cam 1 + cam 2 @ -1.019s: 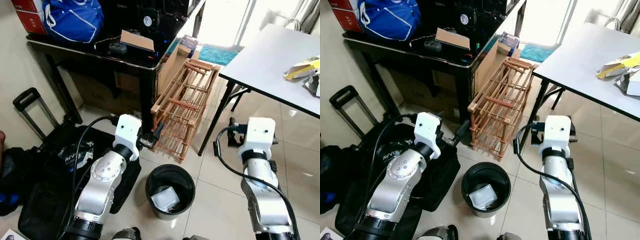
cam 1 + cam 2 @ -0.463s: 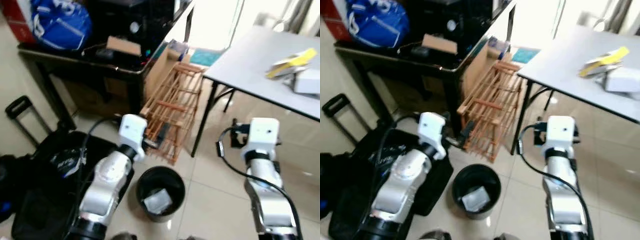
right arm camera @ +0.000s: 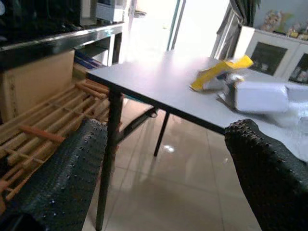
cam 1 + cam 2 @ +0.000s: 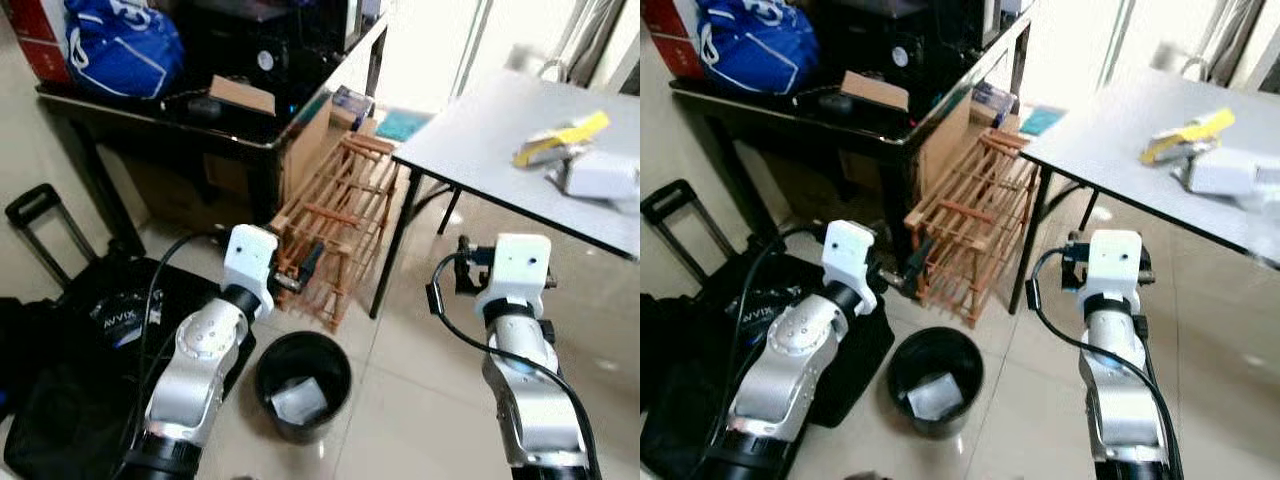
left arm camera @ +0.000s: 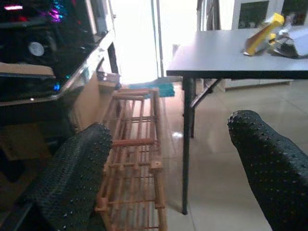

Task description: Picking trash to rubbish bin

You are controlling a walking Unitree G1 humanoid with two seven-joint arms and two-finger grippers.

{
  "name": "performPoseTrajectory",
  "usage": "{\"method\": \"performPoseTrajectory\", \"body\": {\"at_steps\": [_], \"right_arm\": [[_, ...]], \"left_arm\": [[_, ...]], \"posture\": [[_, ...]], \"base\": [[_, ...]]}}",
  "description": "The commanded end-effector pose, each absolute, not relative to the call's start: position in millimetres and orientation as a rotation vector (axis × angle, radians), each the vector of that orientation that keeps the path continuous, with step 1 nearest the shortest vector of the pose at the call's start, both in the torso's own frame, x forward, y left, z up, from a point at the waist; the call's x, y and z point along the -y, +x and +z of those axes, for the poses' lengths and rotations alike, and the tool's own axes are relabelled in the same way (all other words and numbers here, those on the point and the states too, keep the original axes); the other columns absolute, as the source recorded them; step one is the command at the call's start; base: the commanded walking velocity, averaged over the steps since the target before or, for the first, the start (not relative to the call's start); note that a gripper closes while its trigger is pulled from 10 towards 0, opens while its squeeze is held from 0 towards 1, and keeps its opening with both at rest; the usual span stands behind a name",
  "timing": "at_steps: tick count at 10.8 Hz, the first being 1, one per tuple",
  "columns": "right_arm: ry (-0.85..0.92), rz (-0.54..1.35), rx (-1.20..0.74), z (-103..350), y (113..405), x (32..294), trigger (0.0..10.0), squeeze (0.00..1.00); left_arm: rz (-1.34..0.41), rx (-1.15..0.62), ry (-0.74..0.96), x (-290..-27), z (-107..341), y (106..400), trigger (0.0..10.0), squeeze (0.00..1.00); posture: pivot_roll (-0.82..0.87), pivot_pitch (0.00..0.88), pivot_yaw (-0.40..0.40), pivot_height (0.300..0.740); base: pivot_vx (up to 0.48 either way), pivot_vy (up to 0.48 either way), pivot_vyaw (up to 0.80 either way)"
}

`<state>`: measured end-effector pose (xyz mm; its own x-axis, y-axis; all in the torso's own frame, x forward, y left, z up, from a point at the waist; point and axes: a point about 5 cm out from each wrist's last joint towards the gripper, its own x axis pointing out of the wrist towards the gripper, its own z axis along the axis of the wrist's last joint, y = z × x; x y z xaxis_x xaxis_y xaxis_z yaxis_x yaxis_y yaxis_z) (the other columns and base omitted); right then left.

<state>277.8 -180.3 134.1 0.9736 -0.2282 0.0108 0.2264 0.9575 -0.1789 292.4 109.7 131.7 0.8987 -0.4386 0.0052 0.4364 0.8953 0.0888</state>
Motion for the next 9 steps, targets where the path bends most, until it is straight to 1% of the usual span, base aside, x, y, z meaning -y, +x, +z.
{"method": "performPoseTrajectory", "body": {"at_steps": [1,9], "right_arm": [[-0.183,-0.260,-0.010,137.0,276.4,188.4,10.0,0.00],[-0.183,-0.288,0.001,142.0,279.4,193.3,10.0,0.00]], "left_arm": [[-0.501,0.028,0.071,-98.5,132.6,293.2,10.0,0.00],[-0.505,0.022,0.074,-93.6,130.5,298.0,10.0,0.00]], "posture": [[-0.02,0.048,0.017,0.740],[-0.02,0.044,0.013,0.740]], "base": [[0.000,-0.480,0.00],[0.000,-0.480,0.00]]}}
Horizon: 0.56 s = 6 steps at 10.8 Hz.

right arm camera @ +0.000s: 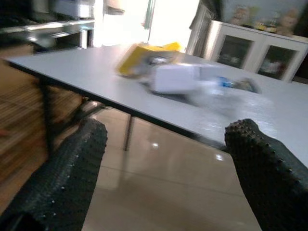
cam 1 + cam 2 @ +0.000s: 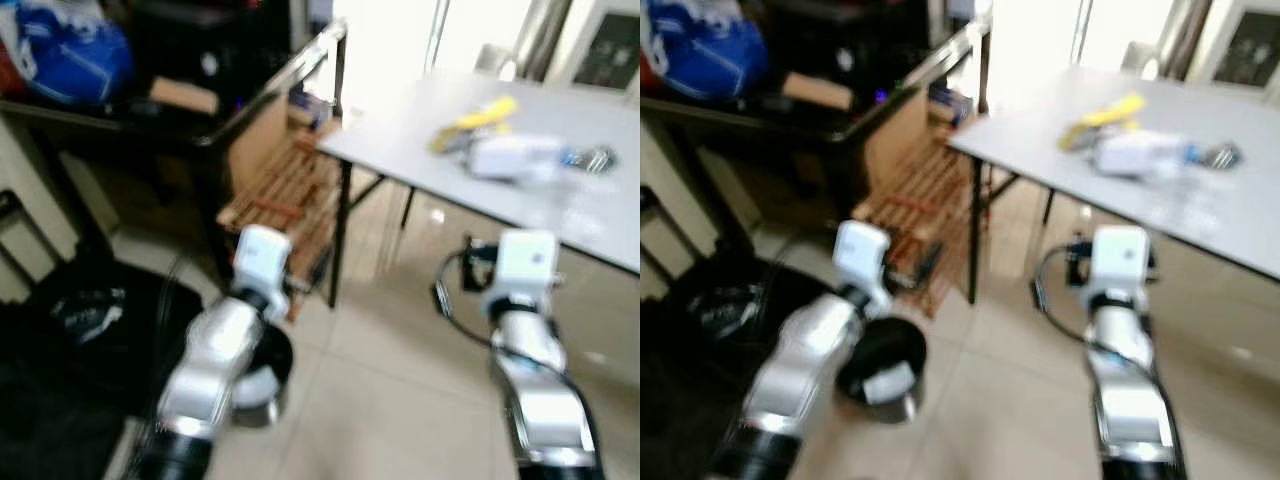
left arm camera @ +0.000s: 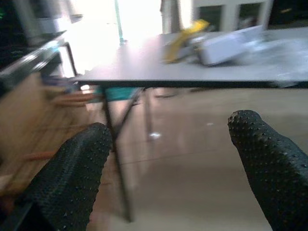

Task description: Picking trash to rubbish bin

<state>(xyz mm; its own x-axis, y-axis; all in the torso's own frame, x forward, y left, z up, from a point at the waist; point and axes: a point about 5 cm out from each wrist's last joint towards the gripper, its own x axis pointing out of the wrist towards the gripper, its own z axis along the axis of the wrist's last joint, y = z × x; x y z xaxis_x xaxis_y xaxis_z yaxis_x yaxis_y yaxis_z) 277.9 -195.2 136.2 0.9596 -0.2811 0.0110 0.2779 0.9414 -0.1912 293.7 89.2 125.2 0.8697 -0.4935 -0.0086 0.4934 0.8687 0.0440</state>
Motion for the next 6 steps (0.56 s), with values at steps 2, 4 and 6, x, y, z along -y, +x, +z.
{"method": "performPoseTrajectory", "body": {"at_steps": [2,4,6], "right_arm": [[-0.183,-0.292,0.004,143.2,280.0,193.8,10.0,0.00],[-0.184,-0.295,0.005,143.1,279.7,194.5,10.0,0.00],[-0.186,-0.299,0.004,143.4,278.9,195.6,10.0,0.00]], "left_arm": [[-0.508,0.024,0.076,-92.2,130.7,298.9,10.0,0.00],[-0.509,0.022,0.077,-91.4,130.0,299.0,10.0,0.00],[-0.515,0.020,0.078,-89.0,129.6,299.1,10.0,0.00]], "posture": [[-0.02,0.044,0.010,0.740],[-0.03,0.046,0.010,0.740],[-0.03,0.049,0.009,0.740]], "base": [[0.000,-0.480,0.00],[0.000,-0.480,0.00],[0.000,-0.480,0.00]]}}
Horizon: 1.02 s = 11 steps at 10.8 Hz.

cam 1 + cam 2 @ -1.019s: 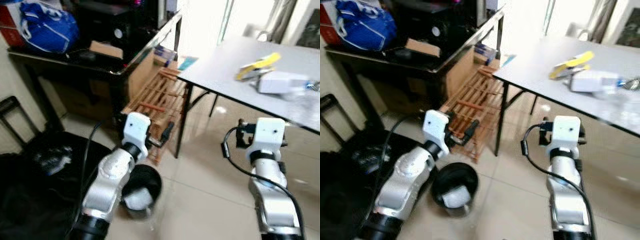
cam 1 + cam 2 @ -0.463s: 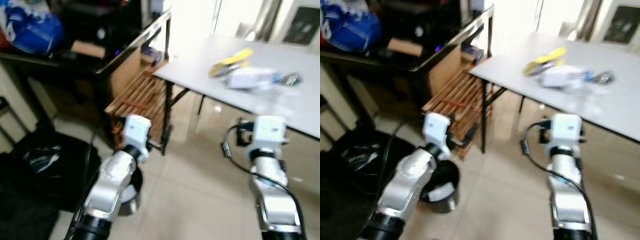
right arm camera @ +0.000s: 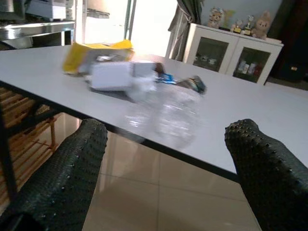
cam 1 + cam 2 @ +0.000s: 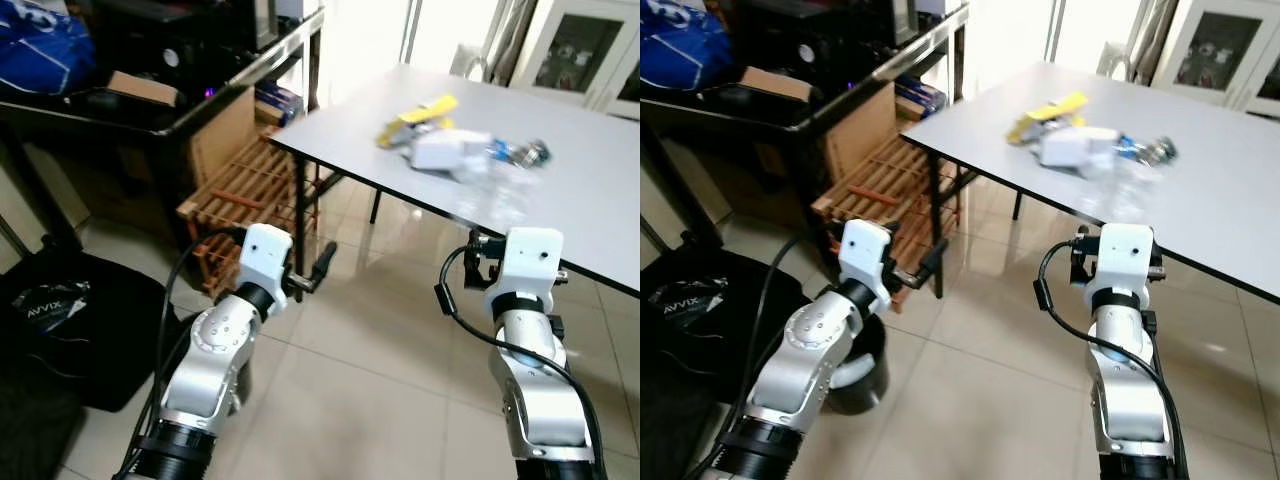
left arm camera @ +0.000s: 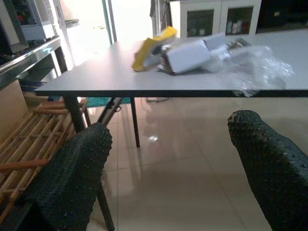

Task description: Picking trash to rubbish bin

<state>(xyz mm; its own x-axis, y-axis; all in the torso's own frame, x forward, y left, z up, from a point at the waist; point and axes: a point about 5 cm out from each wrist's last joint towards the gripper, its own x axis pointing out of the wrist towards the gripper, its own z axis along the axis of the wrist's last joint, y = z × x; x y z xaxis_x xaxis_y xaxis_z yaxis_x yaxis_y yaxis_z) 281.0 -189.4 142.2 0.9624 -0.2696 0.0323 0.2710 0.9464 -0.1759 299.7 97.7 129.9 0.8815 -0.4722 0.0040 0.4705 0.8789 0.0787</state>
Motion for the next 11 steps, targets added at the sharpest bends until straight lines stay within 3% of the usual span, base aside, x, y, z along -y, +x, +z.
{"method": "performPoseTrajectory", "body": {"at_steps": [1,4,7,11], "right_arm": [[-0.187,-0.300,0.004,143.4,278.8,195.7,10.0,0.00],[-0.190,-0.306,0.007,144.8,278.7,197.3,10.0,0.00],[-0.186,-0.312,0.006,144.9,279.3,197.1,10.0,0.00],[-0.181,-0.311,0.000,143.8,280.7,196.2,10.0,0.00]], "left_arm": [[-0.515,0.020,0.078,-88.8,129.5,299.0,10.0,0.00],[-0.522,0.018,0.078,-86.5,129.0,299.9,10.0,0.00],[-0.522,0.017,0.065,-85.9,129.7,300.9,10.0,0.00],[-0.507,0.009,0.054,-87.3,129.7,303.4,10.0,0.00]], "posture": [[-0.03,0.049,0.009,0.740],[-0.04,0.050,0.009,0.740],[-0.04,0.047,0.011,0.740],[-0.04,0.046,0.014,0.740]], "base": [[0.000,-0.480,0.00],[0.000,-0.411,0.00],[0.000,0.000,0.00],[0.000,0.000,-0.80]]}}
